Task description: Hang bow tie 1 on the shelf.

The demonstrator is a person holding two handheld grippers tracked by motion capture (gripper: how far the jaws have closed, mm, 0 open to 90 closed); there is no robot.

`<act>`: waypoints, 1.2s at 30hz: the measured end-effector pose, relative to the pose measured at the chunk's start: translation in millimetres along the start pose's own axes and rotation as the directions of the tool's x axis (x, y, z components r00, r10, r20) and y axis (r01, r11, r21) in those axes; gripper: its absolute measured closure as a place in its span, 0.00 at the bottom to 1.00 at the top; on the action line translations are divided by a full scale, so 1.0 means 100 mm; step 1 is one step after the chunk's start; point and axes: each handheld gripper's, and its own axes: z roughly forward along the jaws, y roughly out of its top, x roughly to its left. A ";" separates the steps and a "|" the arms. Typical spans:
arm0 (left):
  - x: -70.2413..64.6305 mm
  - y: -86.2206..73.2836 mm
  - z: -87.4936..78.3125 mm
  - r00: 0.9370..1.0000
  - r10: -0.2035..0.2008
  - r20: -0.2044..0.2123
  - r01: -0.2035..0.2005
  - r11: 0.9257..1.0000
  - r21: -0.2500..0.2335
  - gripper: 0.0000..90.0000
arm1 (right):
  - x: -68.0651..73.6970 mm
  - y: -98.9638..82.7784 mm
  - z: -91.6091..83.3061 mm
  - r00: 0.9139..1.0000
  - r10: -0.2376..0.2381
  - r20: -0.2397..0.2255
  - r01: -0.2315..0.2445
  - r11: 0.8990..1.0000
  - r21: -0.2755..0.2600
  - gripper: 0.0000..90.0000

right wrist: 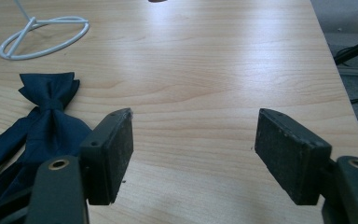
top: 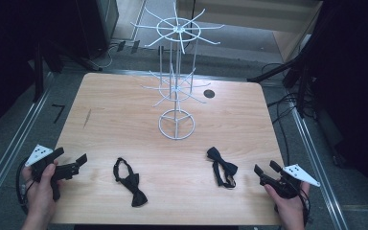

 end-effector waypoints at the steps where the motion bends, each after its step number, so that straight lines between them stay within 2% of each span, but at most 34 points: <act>1: 0.00 0.00 0.00 1.000 0.000 0.000 0.000 1.000 0.000 0.00 | 0.00 0.00 0.00 1.000 0.001 0.000 -0.001 1.000 0.003 0.34; 9: 0.00 0.00 0.01 1.000 0.004 0.003 -0.004 1.000 0.006 0.00 | 0.10 0.07 -0.02 1.000 -0.015 -0.011 0.015 1.000 -0.004 0.38; 13: 0.00 0.00 0.01 1.000 0.004 -0.001 -0.004 1.000 0.010 0.00 | 0.21 0.12 -0.01 0.999 -0.011 -0.040 0.011 1.000 -0.008 0.39; 20: 0.00 0.01 0.02 1.000 0.005 0.004 -0.005 1.000 0.019 0.00 | 0.38 0.17 0.03 0.996 -0.042 -0.076 0.042 0.999 -0.006 0.40; 25: 0.00 0.01 0.02 1.000 0.004 0.005 -0.004 1.000 0.023 0.00 | 0.52 0.19 0.07 0.993 -0.058 -0.100 0.060 0.998 0.010 0.41; 36: 0.00 0.01 0.03 1.000 0.002 0.005 -0.002 1.000 0.022 0.00 | 0.68 0.16 0.17 0.987 -0.088 -0.136 0.097 0.994 0.056 0.43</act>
